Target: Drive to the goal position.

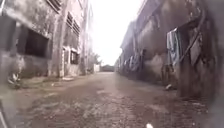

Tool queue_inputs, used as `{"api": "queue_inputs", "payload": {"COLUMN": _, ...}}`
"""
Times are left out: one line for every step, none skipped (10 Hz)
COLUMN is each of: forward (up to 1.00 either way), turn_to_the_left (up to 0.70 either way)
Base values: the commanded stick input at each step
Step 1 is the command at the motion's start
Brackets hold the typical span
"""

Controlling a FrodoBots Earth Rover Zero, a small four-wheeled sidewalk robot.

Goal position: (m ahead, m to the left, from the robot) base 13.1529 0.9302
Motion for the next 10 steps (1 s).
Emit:
{"api": "queue_inputs", "payload": {"forward": 0.7, "turn_to_the_left": 0.0}}
{"api": "queue_inputs", "payload": {"forward": 0.7, "turn_to_the_left": 0.0}}
{"api": "queue_inputs", "payload": {"forward": 0.7, "turn_to_the_left": 0.0}}
{"api": "queue_inputs", "payload": {"forward": 0.7, "turn_to_the_left": 0.0}}
{"api": "queue_inputs", "payload": {"forward": 0.7, "turn_to_the_left": 0.0}}
{"api": "queue_inputs", "payload": {"forward": 0.7, "turn_to_the_left": 0.0}}
{"api": "queue_inputs", "payload": {"forward": 0.7, "turn_to_the_left": 0.0}}
{"api": "queue_inputs", "payload": {"forward": 0.7, "turn_to_the_left": 0.0}}
{"api": "queue_inputs", "payload": {"forward": 0.7, "turn_to_the_left": 0.0}}
{"api": "queue_inputs", "payload": {"forward": 0.7, "turn_to_the_left": 0.0}}
